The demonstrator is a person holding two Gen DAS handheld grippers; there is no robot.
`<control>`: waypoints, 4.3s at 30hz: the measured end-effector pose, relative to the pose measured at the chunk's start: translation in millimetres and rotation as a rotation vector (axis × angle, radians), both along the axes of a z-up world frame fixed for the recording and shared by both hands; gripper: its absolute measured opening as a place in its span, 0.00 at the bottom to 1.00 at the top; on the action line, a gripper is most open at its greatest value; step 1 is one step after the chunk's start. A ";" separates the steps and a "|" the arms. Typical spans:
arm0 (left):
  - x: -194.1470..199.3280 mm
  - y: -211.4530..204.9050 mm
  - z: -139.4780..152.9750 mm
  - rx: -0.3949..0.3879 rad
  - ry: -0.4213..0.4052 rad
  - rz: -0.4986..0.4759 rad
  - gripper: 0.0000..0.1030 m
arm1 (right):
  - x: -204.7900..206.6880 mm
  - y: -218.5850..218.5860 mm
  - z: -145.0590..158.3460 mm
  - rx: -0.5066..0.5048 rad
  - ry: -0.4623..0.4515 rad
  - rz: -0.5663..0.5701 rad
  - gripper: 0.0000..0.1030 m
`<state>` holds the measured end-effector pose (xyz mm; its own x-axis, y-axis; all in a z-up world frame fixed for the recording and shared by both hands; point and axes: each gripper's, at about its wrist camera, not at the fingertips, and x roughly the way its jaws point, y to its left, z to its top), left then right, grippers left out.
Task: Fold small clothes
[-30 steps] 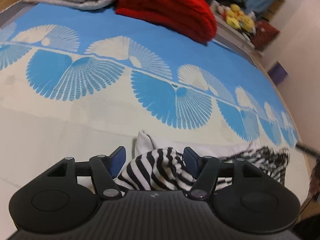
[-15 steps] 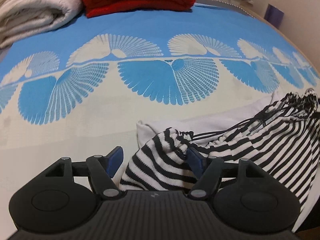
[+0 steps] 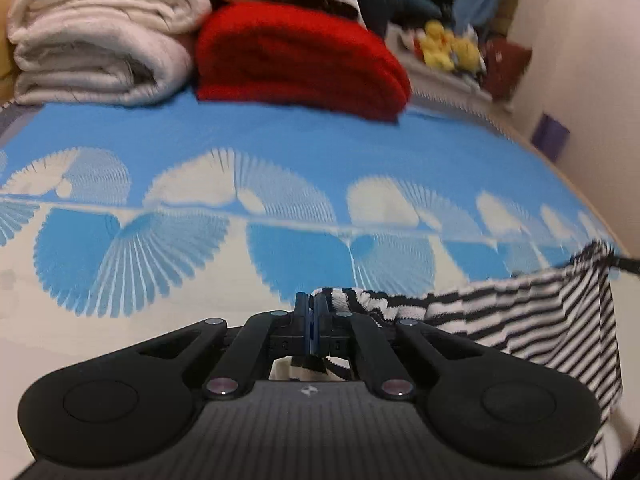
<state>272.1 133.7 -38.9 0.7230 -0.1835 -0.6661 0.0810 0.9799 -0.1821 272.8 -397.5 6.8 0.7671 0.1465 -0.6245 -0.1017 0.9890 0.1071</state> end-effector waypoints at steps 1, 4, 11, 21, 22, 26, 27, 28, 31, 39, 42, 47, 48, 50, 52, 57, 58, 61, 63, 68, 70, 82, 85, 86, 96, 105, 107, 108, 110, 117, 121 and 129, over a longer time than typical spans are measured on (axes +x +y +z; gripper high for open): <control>3.8 -1.4 -1.8 0.010 -0.002 0.013 0.01 | 4.6 0.7 -1.6 0.009 0.004 -0.010 0.01; 17.7 -3.9 -16.6 0.035 0.038 0.065 0.01 | 20.1 10.9 -15.3 -0.028 0.051 -0.020 0.01; 41.9 19.4 -79.3 -0.093 0.403 0.221 0.26 | 56.5 28.5 -69.3 -0.082 0.337 -0.044 0.28; -18.5 37.3 0.3 -0.160 0.316 0.161 0.59 | -2.5 -35.6 -32.5 0.207 0.367 -0.125 0.45; -30.9 35.9 6.3 -0.155 0.307 0.138 0.60 | -11.6 -35.5 -31.8 0.194 0.378 -0.102 0.46; -75.1 24.5 -5.6 -0.171 0.370 0.065 0.59 | -48.2 -33.3 -30.3 0.110 0.418 -0.044 0.49; -81.7 20.0 -16.0 -0.162 0.412 0.054 0.59 | -57.0 -35.7 -30.6 0.109 0.423 -0.050 0.51; -85.6 15.8 -28.0 -0.147 0.466 0.044 0.59 | -62.2 -39.0 -31.5 0.117 0.429 -0.062 0.55; -91.6 7.6 -52.3 -0.055 0.582 0.029 0.59 | -79.5 -45.8 -47.2 0.143 0.514 -0.083 0.55; -93.9 1.8 -67.3 0.001 0.636 0.023 0.57 | -92.1 -41.7 -74.4 0.073 0.599 -0.017 0.55; -93.7 -12.4 -73.0 0.025 0.646 -0.027 0.52 | -93.6 -35.8 -75.5 0.042 0.598 0.017 0.54; -99.5 -25.5 -75.0 0.057 0.633 -0.106 0.08 | -95.5 -27.7 -73.8 0.022 0.586 0.086 0.22; -100.5 -25.0 -71.7 0.057 0.612 -0.114 0.07 | -97.1 -26.3 -70.9 0.026 0.573 0.103 0.14; -102.5 -15.3 -61.1 0.033 0.560 -0.081 0.07 | -99.0 -25.9 -61.3 0.019 0.527 0.129 0.12; -106.6 4.4 -43.5 -0.053 0.484 -0.024 0.06 | -102.0 -36.9 -39.5 0.099 0.445 0.121 0.11; -121.7 33.8 -23.8 -0.179 0.405 0.032 0.05 | -116.4 -58.2 -16.6 0.102 0.356 0.137 0.10; -120.8 33.8 -31.5 -0.168 0.447 0.033 0.05 | -114.5 -59.7 -30.3 0.078 0.433 0.120 0.10; -118.7 19.0 -54.9 -0.047 0.578 -0.005 0.06 | -112.9 -51.6 -63.2 0.010 0.598 0.135 0.10; -117.6 10.0 -60.9 0.010 0.610 -0.017 0.06 | -113.1 -43.2 -70.5 -0.026 0.631 0.151 0.10; -112.2 20.8 -48.1 0.012 0.557 0.072 0.13 | -105.6 -47.6 -70.0 -0.031 0.672 0.087 0.33; -113.6 30.3 -33.1 -0.047 0.462 0.092 0.16 | -104.4 -48.0 -63.0 -0.095 0.619 0.064 0.47; -107.4 -60.5 -57.9 0.088 0.503 -0.274 0.31 | -99.0 0.0 -49.4 -0.096 0.449 0.310 0.46; -102.4 -64.4 -69.4 0.148 0.566 -0.239 0.36 | -92.5 10.6 -79.1 -0.254 0.591 0.297 0.46; -100.5 -61.5 -64.9 0.130 0.549 -0.218 0.36 | -88.9 11.1 -77.8 -0.249 0.591 0.298 0.46; -76.9 -38.2 -22.0 -0.004 0.299 -0.107 0.36 | -47.9 0.0 -17.2 -0.064 0.289 0.102 0.52; -58.4 -65.3 -32.6 0.047 0.308 -0.185 0.36 | 14.0 30.7 -51.0 -0.227 0.267 0.052 0.51; -51.7 -70.0 -38.1 0.066 0.319 -0.196 0.35 | 20.6 36.4 -56.4 -0.232 0.281 0.074 0.35; -48.4 -72.2 -40.7 0.075 0.325 -0.201 0.35 | 24.7 39.1 -58.9 -0.233 0.283 0.084 0.07; -41.3 -75.9 -47.0 0.093 0.336 -0.209 0.35 | 32.6 42.2 -59.5 -0.236 0.268 0.053 0.01; -19.1 -81.8 -74.9 0.173 0.388 -0.194 0.35 | 55.8 39.2 -84.3 -0.182 0.369 -0.026 0.01; -9.9 -68.3 -66.7 0.127 0.374 -0.127 0.35 | 54.5 44.3 -91.3 -0.228 0.382 -0.008 0.03; 0.0 -58.4 -57.5 0.123 0.279 -0.102 0.35 | 34.8 21.1 -35.4 -0.067 0.199 -0.021 0.31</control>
